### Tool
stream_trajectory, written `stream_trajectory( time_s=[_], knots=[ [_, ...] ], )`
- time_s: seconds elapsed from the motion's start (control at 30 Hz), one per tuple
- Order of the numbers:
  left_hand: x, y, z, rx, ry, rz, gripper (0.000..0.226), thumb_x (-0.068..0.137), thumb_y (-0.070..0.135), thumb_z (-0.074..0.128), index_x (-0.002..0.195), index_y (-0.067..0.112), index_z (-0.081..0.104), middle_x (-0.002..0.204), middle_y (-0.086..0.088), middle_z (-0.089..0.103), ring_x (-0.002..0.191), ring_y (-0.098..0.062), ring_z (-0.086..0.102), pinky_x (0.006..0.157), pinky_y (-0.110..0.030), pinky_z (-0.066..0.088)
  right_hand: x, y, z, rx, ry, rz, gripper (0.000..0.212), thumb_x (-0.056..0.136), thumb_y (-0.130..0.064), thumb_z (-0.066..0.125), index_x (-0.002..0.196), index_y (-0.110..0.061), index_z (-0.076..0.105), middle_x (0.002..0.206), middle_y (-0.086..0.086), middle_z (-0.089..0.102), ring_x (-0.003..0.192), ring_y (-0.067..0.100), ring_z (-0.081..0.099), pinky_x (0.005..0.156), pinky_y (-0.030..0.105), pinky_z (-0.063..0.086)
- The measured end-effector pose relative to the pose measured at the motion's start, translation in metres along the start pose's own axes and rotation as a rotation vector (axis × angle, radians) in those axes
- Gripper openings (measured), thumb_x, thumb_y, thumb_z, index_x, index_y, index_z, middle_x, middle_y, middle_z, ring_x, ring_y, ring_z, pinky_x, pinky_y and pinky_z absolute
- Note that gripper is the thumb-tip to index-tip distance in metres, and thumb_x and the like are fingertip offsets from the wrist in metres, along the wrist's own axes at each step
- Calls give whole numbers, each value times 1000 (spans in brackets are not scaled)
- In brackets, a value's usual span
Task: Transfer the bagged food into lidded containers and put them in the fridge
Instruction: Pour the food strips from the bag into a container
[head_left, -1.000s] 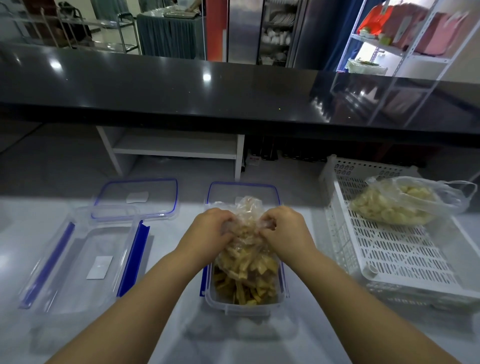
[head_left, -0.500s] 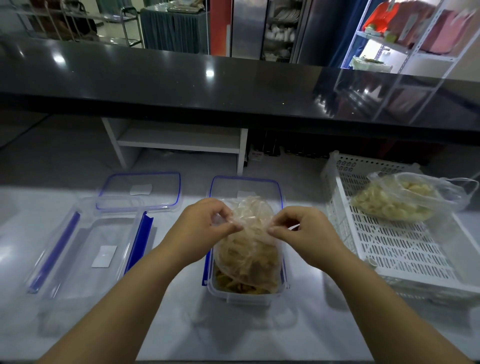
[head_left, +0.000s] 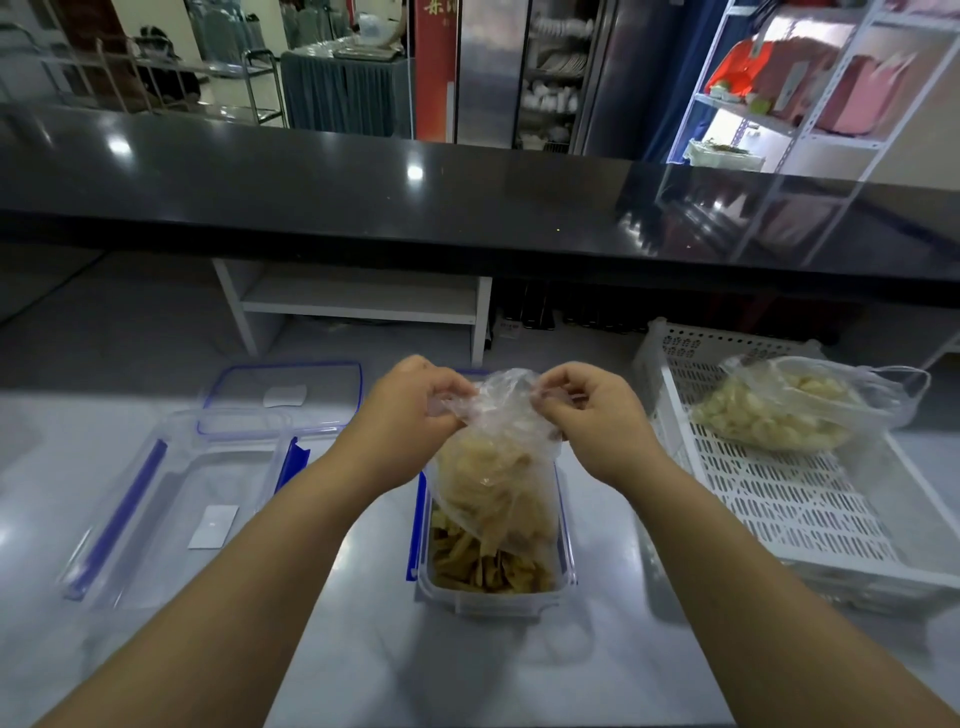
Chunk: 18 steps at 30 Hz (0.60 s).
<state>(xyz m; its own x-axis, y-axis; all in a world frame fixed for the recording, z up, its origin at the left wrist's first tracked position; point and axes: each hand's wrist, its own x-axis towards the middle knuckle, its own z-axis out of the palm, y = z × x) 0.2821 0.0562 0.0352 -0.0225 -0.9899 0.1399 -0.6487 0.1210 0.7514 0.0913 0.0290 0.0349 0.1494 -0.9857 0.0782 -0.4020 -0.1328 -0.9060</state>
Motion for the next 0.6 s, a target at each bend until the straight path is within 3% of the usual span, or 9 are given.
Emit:
stream_trajectory(
  time_s=[0.1,0.2,0.37,0.47,0.6],
  knots=[
    [0,0,-3,12,36,41,14,87,20,64,94,31,61,104,10,53,94,-7,51,75,-13,38,2,-1,2,84,32,-29,20,88,-10,65,78,-27,62,75,-6,61,65,10,57,62,26,51],
    [-4,-3,-3,7,6,28,14,88,20,62,94,31,58,94,15,56,85,-1,53,68,-11,38,3,1,5,75,23,-32,19,88,-12,66,79,-28,62,78,-5,62,69,13,59,66,31,56],
    [-11,-15,7,4,-119,-89,21,87,23,65,103,32,57,95,15,58,86,-4,56,66,-12,41,-5,19,13,-186,-131,83,13,85,-21,70,84,-30,59,92,-7,59,73,17,60,59,28,50],
    [-16,-22,15,14,-171,-139,32,86,21,66,115,33,58,102,9,58,88,-7,56,68,-15,43,-10,25,17,-294,-192,103,20,83,-19,71,76,-31,57,88,-3,62,74,21,62,62,34,55],
    [-15,-18,10,-18,-127,-99,29,87,21,65,114,30,59,98,10,59,81,2,54,67,-14,43,-9,13,8,-210,-72,29,19,86,-11,68,74,-24,62,77,-4,64,65,15,61,57,34,58]
  ],
)
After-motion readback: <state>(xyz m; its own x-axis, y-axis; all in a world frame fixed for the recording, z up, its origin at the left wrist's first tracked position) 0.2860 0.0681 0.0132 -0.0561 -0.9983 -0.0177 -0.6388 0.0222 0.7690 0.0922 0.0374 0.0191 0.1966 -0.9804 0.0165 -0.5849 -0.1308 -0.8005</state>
